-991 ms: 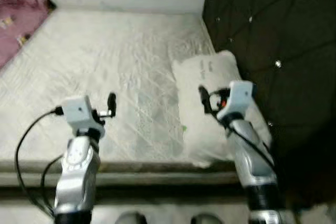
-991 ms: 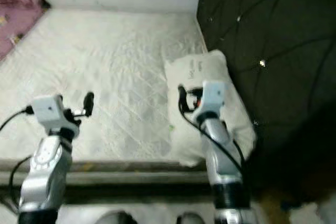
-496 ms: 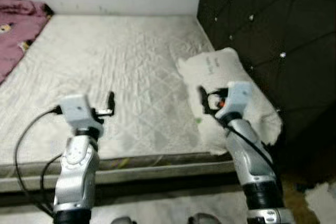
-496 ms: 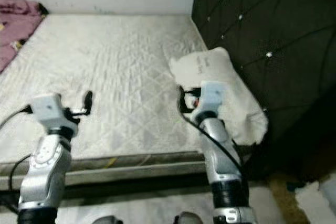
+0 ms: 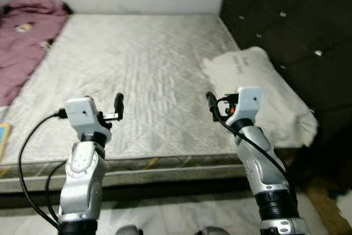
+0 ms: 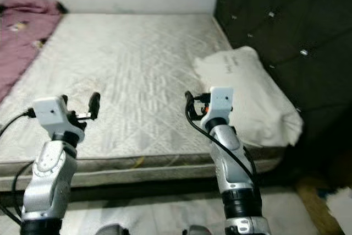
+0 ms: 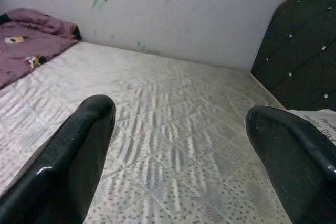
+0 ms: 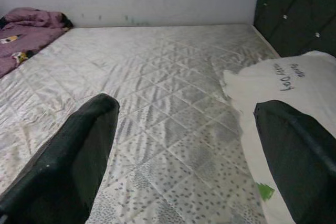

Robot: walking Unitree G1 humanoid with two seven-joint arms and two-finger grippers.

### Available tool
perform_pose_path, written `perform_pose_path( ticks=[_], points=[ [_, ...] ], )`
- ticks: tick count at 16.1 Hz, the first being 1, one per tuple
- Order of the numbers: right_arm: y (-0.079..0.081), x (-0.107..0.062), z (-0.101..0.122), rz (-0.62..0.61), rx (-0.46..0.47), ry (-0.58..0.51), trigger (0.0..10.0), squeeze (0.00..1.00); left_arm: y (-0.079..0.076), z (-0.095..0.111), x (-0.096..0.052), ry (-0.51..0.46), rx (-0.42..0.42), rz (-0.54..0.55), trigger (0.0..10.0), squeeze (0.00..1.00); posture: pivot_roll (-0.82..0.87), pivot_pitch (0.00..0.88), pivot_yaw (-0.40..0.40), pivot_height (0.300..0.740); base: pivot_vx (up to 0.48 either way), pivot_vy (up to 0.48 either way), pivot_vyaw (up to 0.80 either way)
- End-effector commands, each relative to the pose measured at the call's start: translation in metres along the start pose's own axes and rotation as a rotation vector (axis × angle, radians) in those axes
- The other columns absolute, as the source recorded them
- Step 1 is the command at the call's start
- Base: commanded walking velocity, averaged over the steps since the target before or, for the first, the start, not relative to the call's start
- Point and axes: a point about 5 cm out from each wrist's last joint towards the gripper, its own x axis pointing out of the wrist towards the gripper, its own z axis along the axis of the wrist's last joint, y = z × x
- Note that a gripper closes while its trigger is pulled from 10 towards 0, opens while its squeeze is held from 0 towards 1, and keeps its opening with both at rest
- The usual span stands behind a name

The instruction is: Clean up the room

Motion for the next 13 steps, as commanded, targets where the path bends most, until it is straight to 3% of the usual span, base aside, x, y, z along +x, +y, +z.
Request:
perform_pose_path(
  ticks=[1, 13],
  points=[
    [-0.0045, 0.0013, 0.0055, -0.013, -0.009, -0.017, 10.0, 0.00, -0.0055, 0.0033, 0.0002, -0.015, 0.000, -0.033, 10.0, 0.00, -0.08, 0.000, -0.010, 0.740, 0.000, 0.000, 0.00],
    [-0.0033, 0.0045, 0.0066, -0.013, -0.016, -0.022, 10.0, 0.00, -0.0061, 0.0046, 0.0014, -0.021, -0.003, -0.051, 10.0, 0.00, -0.07, 0.000, -0.009, 0.740, 0.353, 0.000, 0.00]
  ],
)
